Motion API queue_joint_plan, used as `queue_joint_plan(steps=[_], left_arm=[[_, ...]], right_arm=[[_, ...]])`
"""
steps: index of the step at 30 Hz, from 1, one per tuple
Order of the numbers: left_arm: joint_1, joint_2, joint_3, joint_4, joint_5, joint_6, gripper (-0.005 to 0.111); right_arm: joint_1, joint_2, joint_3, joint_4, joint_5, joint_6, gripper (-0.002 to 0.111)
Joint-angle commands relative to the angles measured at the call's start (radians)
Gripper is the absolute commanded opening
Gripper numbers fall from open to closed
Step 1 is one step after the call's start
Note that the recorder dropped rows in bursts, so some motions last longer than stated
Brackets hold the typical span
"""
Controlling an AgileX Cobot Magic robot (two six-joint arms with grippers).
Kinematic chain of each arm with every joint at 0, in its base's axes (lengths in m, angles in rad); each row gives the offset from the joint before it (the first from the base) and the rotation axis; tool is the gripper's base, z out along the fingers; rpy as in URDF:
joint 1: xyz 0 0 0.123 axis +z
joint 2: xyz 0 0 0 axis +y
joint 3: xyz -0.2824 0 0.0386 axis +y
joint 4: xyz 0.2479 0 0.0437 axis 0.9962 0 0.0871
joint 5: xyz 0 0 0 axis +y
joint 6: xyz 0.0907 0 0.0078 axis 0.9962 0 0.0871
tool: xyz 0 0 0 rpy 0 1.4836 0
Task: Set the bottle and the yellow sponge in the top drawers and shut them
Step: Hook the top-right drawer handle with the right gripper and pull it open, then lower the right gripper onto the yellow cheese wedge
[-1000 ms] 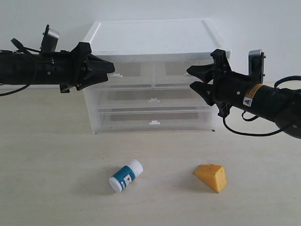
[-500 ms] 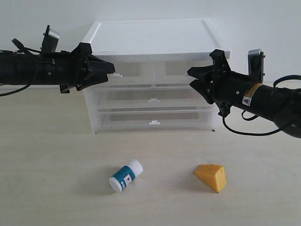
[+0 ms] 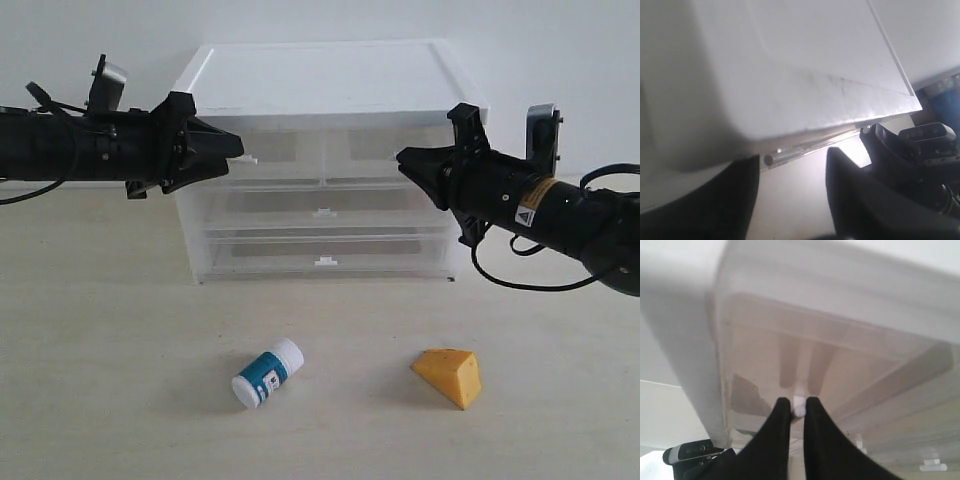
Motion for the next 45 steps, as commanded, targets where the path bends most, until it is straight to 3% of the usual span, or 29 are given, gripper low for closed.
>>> queue_joint_plan(steps=[1,8,24,45], left_arm=[[0.008,0.004,-0.013,-0.061,-0.099,0.004,0.042],[0.008,0.004,-0.013,-0.059,-0.122,0.004,0.042],[0.008,0.004,-0.013,-0.038,-0.122,0.004,0.042],[0.008,0.004,-0.013,-0.005,-0.121,0.004,0.042]], right_arm=[[-0.003,-0.018,0.027,-0.026,-0.094,-0.01,0.0],[-0.003,-0.018,0.11,-0.037,-0.203,-0.042,0.0],[-0.003,-0.117,0.325,-0.079,-0.203,-0.174,0.0],[-0.003,-0.23,0.398,-0.152,-0.157,-0.298,0.0]])
